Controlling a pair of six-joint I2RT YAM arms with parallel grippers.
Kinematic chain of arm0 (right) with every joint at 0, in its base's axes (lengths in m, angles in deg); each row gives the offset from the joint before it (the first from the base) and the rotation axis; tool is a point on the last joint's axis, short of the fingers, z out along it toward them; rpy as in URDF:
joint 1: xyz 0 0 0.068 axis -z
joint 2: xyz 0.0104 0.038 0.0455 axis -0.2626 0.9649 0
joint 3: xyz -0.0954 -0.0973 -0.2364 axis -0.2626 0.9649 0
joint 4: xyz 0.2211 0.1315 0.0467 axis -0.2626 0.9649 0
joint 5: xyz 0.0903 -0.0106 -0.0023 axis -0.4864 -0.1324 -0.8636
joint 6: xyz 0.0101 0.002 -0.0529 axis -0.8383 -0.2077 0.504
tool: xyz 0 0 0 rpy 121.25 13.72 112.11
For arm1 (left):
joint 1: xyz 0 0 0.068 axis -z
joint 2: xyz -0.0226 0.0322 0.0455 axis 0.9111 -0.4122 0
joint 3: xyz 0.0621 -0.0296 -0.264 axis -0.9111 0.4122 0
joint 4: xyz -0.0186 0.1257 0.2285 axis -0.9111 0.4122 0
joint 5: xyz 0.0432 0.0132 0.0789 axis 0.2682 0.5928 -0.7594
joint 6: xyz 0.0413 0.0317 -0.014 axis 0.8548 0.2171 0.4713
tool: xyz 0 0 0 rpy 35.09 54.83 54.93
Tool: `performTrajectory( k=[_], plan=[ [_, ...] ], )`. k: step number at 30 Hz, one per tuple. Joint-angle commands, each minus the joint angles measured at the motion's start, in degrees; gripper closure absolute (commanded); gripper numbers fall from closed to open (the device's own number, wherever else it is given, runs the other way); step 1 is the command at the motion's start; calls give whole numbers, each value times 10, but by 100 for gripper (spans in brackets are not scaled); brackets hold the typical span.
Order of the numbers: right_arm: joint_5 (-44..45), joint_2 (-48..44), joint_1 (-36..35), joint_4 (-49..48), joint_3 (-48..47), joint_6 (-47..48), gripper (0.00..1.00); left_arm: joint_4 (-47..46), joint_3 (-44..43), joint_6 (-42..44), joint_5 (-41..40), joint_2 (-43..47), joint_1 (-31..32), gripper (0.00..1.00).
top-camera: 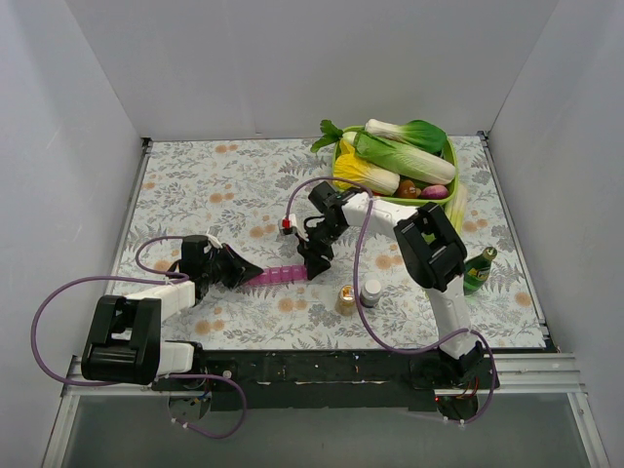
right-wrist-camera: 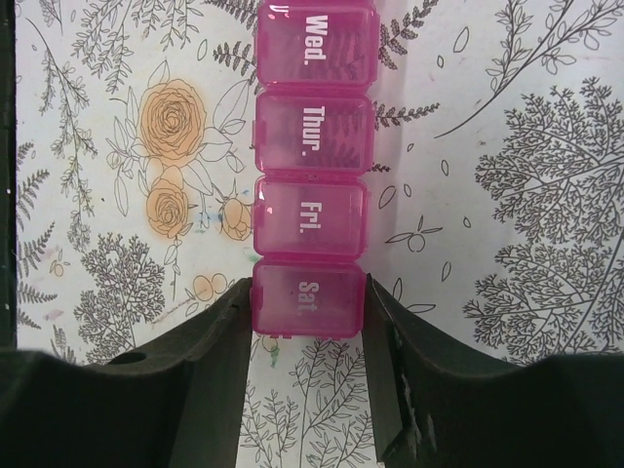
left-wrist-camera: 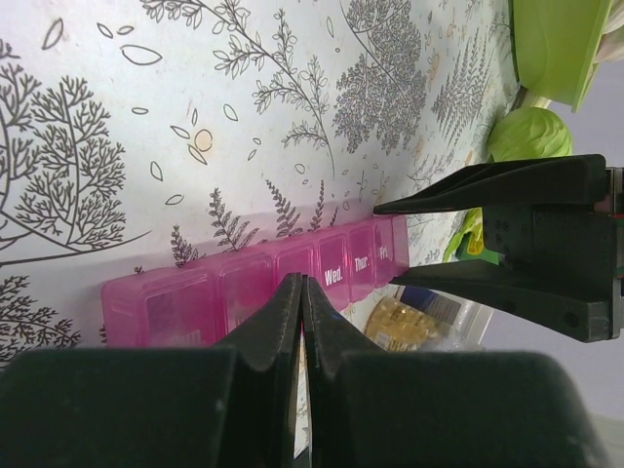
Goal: Sort the pills into containers
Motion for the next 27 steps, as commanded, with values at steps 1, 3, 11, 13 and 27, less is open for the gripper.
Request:
performTrajectory(
  k=[1, 3, 11, 13, 27],
  plan=[
    [-18, 12, 12, 22, -31, -25, 53, 58, 7, 26, -48, -12, 8, 100],
    [-8, 13, 14, 20, -32, -29, 53, 63, 7, 28, -54, -13, 12, 100],
    [24, -8, 14, -14, -16, -50, 54, 85, 7, 33, -76, -4, 31, 100],
    [33, -14, 12, -15, -13, -39, 54, 86, 6, 33, -75, -1, 32, 100],
    [111, -108, -7, -107, 90, 71, 55, 177, -145, 204, -58, 118, 32, 22]
  ],
)
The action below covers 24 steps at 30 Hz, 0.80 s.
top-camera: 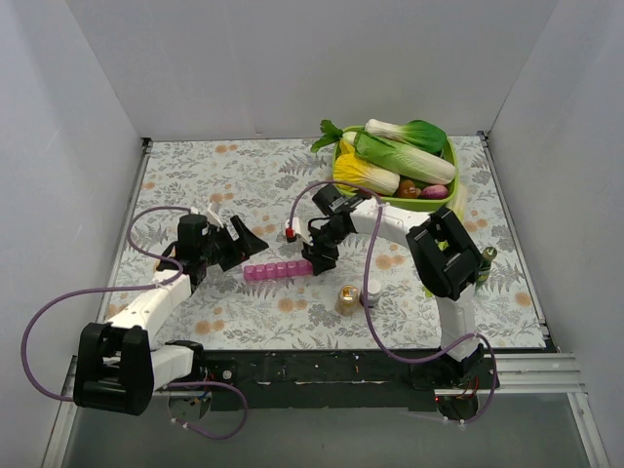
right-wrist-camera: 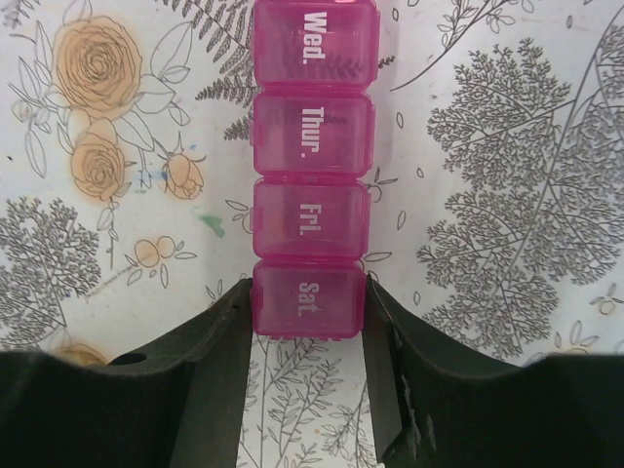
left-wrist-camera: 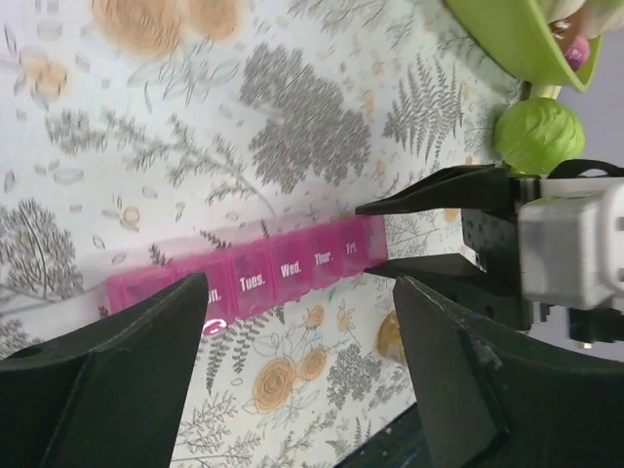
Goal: Sort the pills into containers
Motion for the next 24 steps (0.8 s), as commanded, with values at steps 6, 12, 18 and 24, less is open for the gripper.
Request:
performTrajectory(
  k=[6, 12, 18, 24],
  plan=[
    [7, -119, 3, -65, 76, 132, 55, 36, -76, 367, 105, 97, 14, 2],
    [-10, -150, 4, -39, 76, 165, 56, 22, -20, 567, 205, 174, 37, 2],
    [-27, -177, 3, -30, 84, 162, 56, 32, 14, 664, 253, 187, 86, 2],
    [-46, -191, -1, -20, 87, 154, 56, 77, -11, 741, 117, 124, 176, 2]
  ],
)
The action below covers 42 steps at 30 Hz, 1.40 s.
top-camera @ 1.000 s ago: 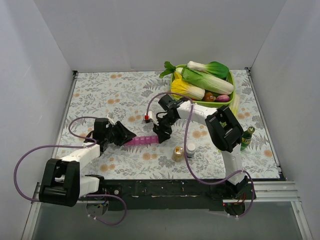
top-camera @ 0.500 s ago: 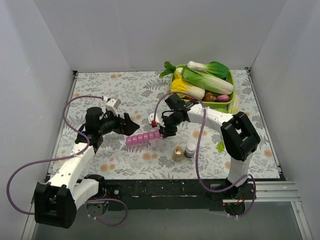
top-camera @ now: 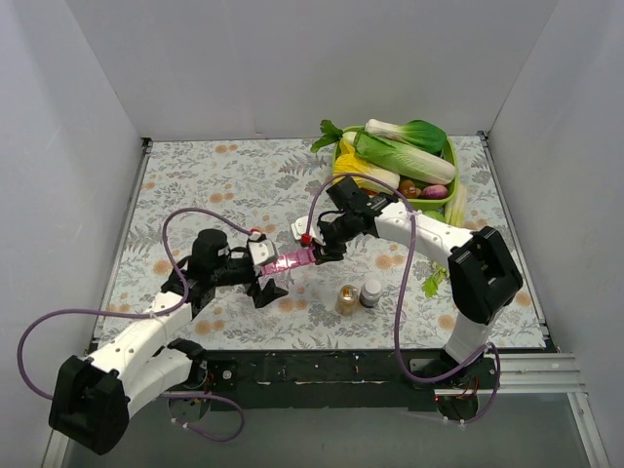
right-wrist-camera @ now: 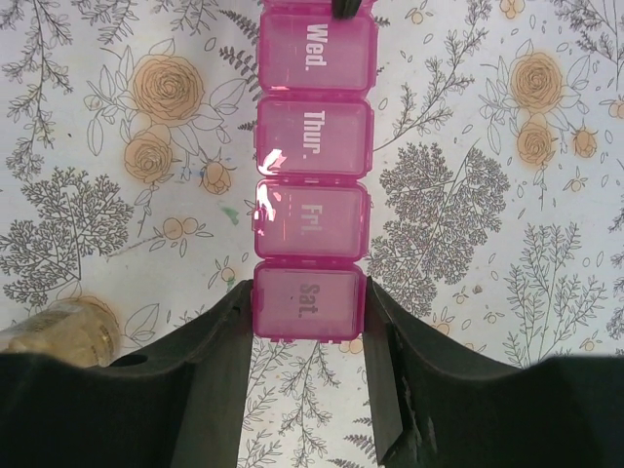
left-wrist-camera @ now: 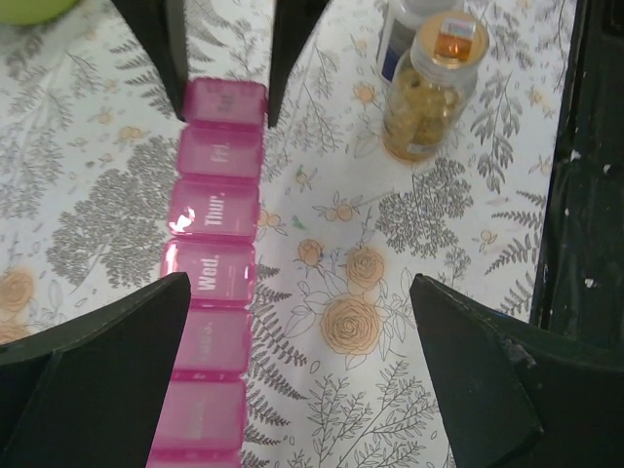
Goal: Sort the pills into containers
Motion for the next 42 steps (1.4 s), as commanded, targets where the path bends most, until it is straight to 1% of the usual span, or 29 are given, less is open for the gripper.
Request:
performTrajectory(
  k=[1, 3, 8, 12, 17, 20, 23, 24, 25, 27, 28, 31, 32, 34, 35, 36, 40, 42],
  plan=[
    [-34, -34, -1, 14, 12, 14, 56, 27, -19, 89, -96, -27, 51, 2],
    [-38, -36, -3, 14, 17, 12, 56, 6, -12, 99, -132, -24, 65, 2],
    [-43, -44, -6, 13, 32, 8, 56, -29, -3, 103, -177, -12, 76, 5],
    [-47, -49, -7, 12, 36, 5, 56, -35, 6, 99, -177, 0, 77, 5],
    [-62, -55, -6, 15, 35, -1, 56, -31, 18, 103, -166, -7, 85, 5],
    [-68, -57, -7, 16, 33, -5, 56, -27, 17, 105, -164, -18, 88, 8],
    [-76, -57, -7, 21, 31, -7, 56, -26, 13, 111, -180, -29, 96, 12],
    [-78, -57, -7, 23, 30, -7, 56, -26, 11, 111, -184, -37, 98, 15],
    [-81, -57, -7, 23, 31, -8, 56, -26, 6, 110, -187, -39, 99, 26],
    [-84, -57, -7, 24, 32, -10, 56, -25, 3, 109, -192, -46, 101, 36],
    [-84, -57, -7, 24, 33, -10, 56, -25, 1, 109, -192, -47, 101, 46],
    [-89, -58, -7, 24, 33, -15, 57, -16, -1, 111, -192, -48, 104, 60],
    [-91, -58, -7, 24, 33, -17, 57, -12, 1, 111, -191, -47, 107, 69],
    [-97, -56, -6, 24, 31, -23, 56, -7, 1, 113, -189, -44, 109, 78],
    [-99, -55, -5, 25, 30, -28, 56, -1, 2, 112, -190, -42, 112, 93],
    [-104, -50, -5, 26, 27, -32, 57, 3, 0, 112, -190, -42, 113, 100],
    [-137, -31, 3, 56, 5, -48, 57, 22, -2, 109, -185, -35, 116, 100],
    [-170, -6, 11, 103, -23, -54, 57, 30, -2, 109, -185, -31, 121, 100]
  ],
)
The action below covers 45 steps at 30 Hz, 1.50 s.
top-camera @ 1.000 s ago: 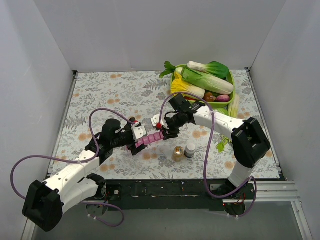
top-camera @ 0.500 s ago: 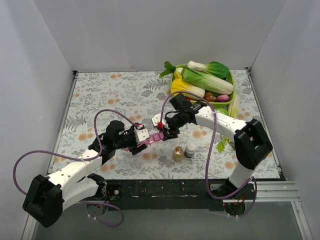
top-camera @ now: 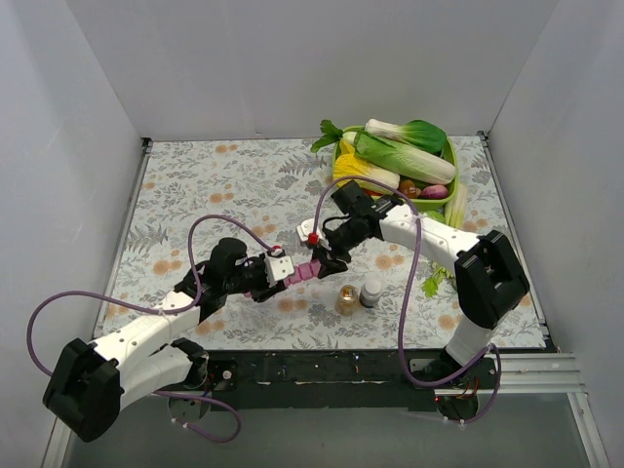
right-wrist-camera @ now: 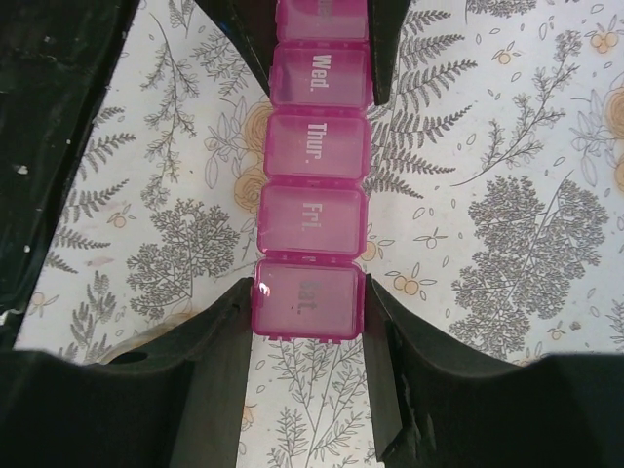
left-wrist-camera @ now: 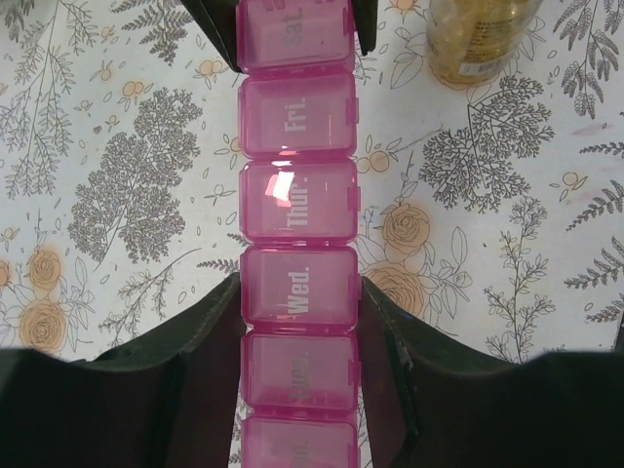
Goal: Sort the pills into containers
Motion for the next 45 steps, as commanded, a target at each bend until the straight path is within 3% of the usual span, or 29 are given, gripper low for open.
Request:
performTrajectory(
  k=[1, 6, 9, 17, 19, 21, 24, 29, 33, 37, 45],
  plan=[
    [-98, 37, 13, 86, -66, -21, 57, 26, -12, 8, -4, 18, 9, 100],
    [-167, 104, 28, 195, -108, -14, 57, 28, -7, 3, -18, 33, 17, 100],
    [-188, 127, 29, 214, -114, -19, 56, 28, -7, 3, -27, 35, 22, 100],
    [-227, 191, 60, 215, -189, -139, 49, 26, -4, 3, -30, 31, 38, 100],
    [-213, 200, 69, 206, -203, -158, 46, 23, -1, -2, -26, 35, 39, 100],
    [-177, 186, 77, 171, -200, -197, 37, 20, 4, -4, -21, 38, 39, 100],
    [-130, 165, 78, 113, -186, -236, 34, 15, 8, -12, -13, 38, 40, 100],
    [-57, 147, 77, 38, -165, -287, 41, 4, 9, -32, -2, 38, 40, 100],
    [-37, 145, 74, 17, -159, -309, 53, -11, 15, -48, 4, 36, 40, 100],
    [-31, 147, 72, 13, -163, -322, 55, -28, 20, -62, -3, 19, 39, 100],
    [24, 61, 107, 40, -196, -251, 29, -101, 2, -89, -79, -97, 36, 100]
  ],
)
